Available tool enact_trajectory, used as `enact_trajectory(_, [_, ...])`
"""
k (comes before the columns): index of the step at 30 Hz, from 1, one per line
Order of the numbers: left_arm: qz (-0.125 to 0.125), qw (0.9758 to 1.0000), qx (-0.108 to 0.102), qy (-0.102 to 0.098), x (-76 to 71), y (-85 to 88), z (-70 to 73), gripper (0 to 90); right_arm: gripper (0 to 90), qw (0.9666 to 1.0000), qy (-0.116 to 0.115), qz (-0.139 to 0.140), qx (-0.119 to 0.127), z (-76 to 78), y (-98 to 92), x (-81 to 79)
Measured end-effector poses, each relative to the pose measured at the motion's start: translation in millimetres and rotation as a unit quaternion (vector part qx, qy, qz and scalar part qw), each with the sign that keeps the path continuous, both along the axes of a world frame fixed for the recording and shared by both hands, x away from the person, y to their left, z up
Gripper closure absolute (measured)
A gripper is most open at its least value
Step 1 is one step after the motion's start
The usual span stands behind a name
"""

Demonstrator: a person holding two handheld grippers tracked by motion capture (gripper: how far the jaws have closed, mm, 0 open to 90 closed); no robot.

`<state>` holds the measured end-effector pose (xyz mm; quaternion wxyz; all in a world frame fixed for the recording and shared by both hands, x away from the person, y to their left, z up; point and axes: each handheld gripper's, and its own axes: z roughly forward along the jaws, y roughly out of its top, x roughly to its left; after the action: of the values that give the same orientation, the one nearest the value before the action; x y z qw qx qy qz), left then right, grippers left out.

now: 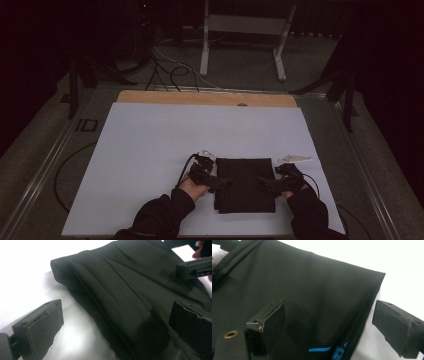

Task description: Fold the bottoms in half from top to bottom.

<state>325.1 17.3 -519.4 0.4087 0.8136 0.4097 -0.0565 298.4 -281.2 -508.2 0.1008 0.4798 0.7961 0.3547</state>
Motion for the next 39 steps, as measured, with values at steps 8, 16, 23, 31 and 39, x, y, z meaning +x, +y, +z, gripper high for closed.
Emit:
enact_trajectory(8, [-0.003, 0.9999, -0.005, -0.014, -1.2, -0.7, -2.6, 0.0, 11.4, 0.9997, 0.02, -0.013, -0.003, -7.0, 3.6, 4.0])
enact_trajectory(16, [-0.006, 0.9998, 0.009, -0.019, -2.9, -5.8, -2.2, 0.0, 10.6, 0.9997, 0.018, -0.002, -0.019, -7.4, 7.4, 3.1])
enact_trajectory(23, [0.013, 0.9993, 0.024, -0.025, -4.7, -5.1, -0.5, 17.4, 10.7, 0.9983, 0.006, 0.007, -0.057, -8.7, 14.3, -0.2])
enact_trajectory(31, [-0.001, 0.9985, 0.04, -0.036, -9.1, -14.3, 0.5, 29.9, 30.7, 0.9981, 0.003, 0.022, -0.058, -4.8, 19.0, -5.9])
enact_trajectory(39, [-0.021, 0.9981, 0.043, -0.039, -9.0, -15.5, 0.4, 52.6, 55.4, 0.9981, 0.007, 0.041, -0.046, -2.4, 20.1, -7.1])
